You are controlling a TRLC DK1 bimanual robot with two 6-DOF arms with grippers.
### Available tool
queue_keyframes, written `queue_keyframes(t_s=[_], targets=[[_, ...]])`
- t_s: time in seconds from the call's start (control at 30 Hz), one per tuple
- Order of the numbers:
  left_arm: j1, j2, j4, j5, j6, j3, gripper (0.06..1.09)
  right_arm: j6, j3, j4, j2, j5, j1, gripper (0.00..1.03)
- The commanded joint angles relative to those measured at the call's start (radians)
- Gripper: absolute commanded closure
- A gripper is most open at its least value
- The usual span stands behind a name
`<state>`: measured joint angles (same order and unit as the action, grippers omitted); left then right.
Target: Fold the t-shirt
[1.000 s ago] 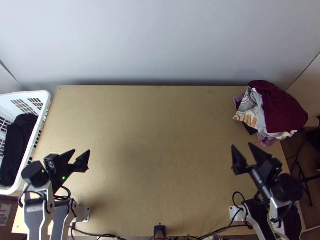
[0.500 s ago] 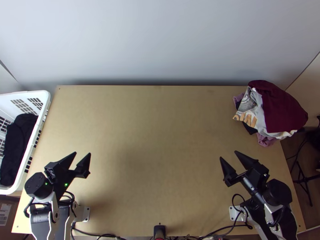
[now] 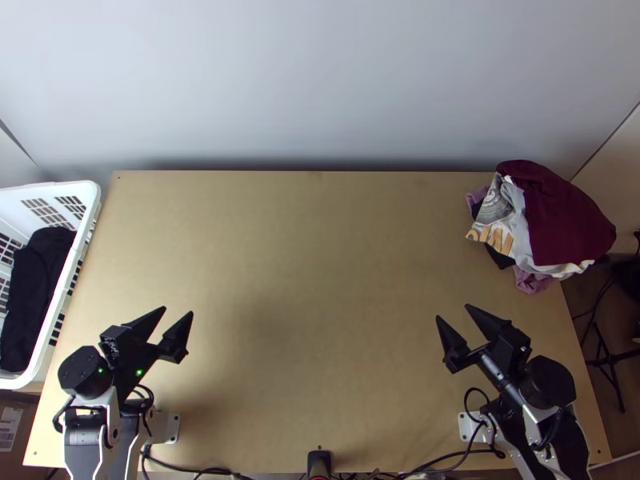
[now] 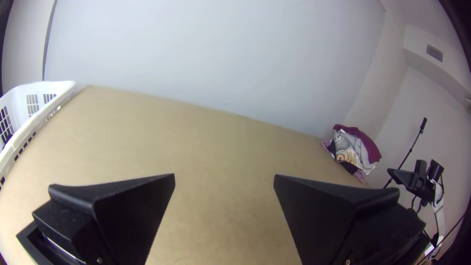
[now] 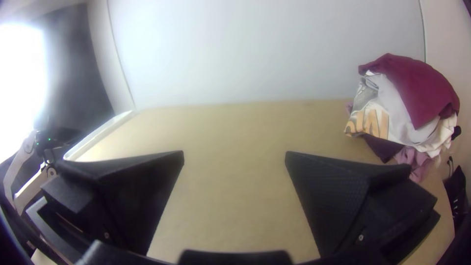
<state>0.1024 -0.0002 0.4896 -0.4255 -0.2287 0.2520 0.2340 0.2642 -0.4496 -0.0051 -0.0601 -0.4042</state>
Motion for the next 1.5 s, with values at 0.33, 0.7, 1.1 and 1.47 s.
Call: queue_keyframes(t_s=[0.33,0.7,1.1,1.47], targets=[[0.000,-0.001,-0.006,0.001,-0.133,-0.022,0.10,0.079,-0.033,0.046,-0.001,-0.007,0.088,0.04],[0.042,-0.004,0.228,0.011,-0.497,-0.111,0.10,0.087,-0.020,-0.040,-0.001,-0.009,0.084,0.04],[0.054,-0.004,-0.086,0.013,-0.178,0.150,0.10,0.077,0.013,-0.003,-0.001,-0.006,0.145,0.04],[0.076,-0.006,-0.129,0.102,0.287,-0.016,0.10,-0.062,-0.085,0.223,-0.001,0.013,0.263,0.04]])
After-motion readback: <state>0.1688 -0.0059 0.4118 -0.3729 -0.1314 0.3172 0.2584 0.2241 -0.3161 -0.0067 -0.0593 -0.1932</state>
